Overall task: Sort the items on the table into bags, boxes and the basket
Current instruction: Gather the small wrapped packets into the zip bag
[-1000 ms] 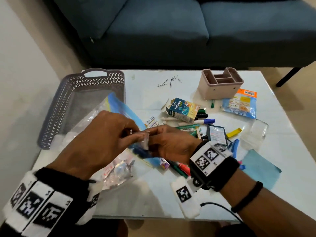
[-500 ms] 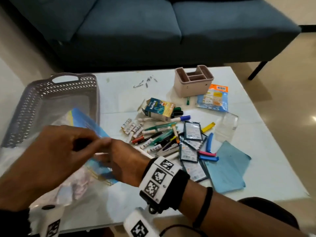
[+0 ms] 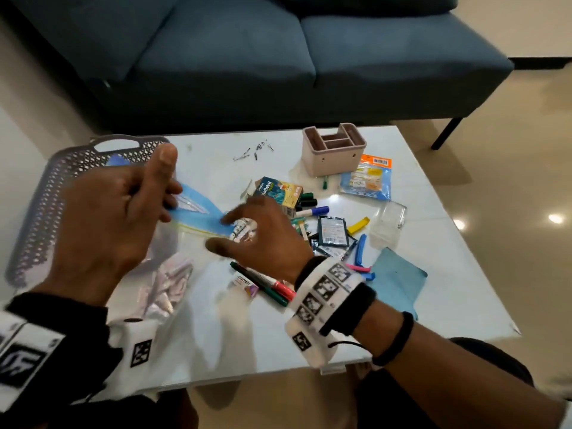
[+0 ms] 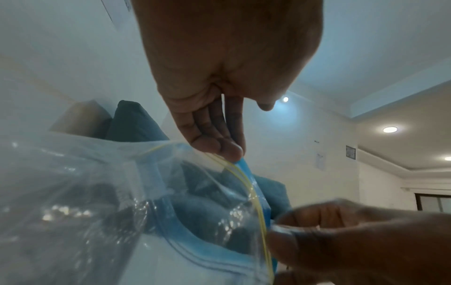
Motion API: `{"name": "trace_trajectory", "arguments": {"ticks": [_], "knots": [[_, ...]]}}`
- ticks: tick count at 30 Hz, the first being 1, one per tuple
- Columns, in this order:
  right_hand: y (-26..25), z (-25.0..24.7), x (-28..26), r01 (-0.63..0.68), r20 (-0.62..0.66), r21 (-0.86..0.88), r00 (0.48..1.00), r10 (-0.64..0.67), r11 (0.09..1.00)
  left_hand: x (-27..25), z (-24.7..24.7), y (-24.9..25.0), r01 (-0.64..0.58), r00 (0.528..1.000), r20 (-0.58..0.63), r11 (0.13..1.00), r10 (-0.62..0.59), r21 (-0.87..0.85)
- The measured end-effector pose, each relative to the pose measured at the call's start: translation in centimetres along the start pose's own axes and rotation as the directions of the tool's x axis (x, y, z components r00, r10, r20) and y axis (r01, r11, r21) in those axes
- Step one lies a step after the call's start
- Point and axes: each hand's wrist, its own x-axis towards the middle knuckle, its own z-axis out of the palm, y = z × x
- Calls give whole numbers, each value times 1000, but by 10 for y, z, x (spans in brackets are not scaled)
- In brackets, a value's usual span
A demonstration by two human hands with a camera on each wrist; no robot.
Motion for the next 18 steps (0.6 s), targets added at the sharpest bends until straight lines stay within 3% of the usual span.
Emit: {"name": "trace_trajectory", "arguments": {"ticks": [3,7,10,11,13,15,16,18], "knots": [[8,-23,-1,-121,143,154,985,99,981,-1,3,15,-64,997,-45,997,62,-31],[4,-40,-4,-33,132,239,991,1,971,0,6,33,-113,989,-100,994,113,8],[-1,-48,-8,-41,174,268,985,-7,963,0,4,41,-100,991,-89,995,99,-3],[-2,-50,-9,-43,172,259,985,-3,965,0,6,40,-109,993,-46,993,110,37],[2,-57,-6,-57,140,281,990,18,958,1,10,31,-165,978,159,965,134,202],[11,-74,2,-112,75,329,993,93,938,5,18,14,-233,924,369,915,102,329],[18,-82,5,-154,41,301,988,148,941,6,22,7,-232,906,417,906,70,353],[40,-97,9,-267,-41,-15,963,266,964,6,33,3,-202,900,437,894,7,401]]}}
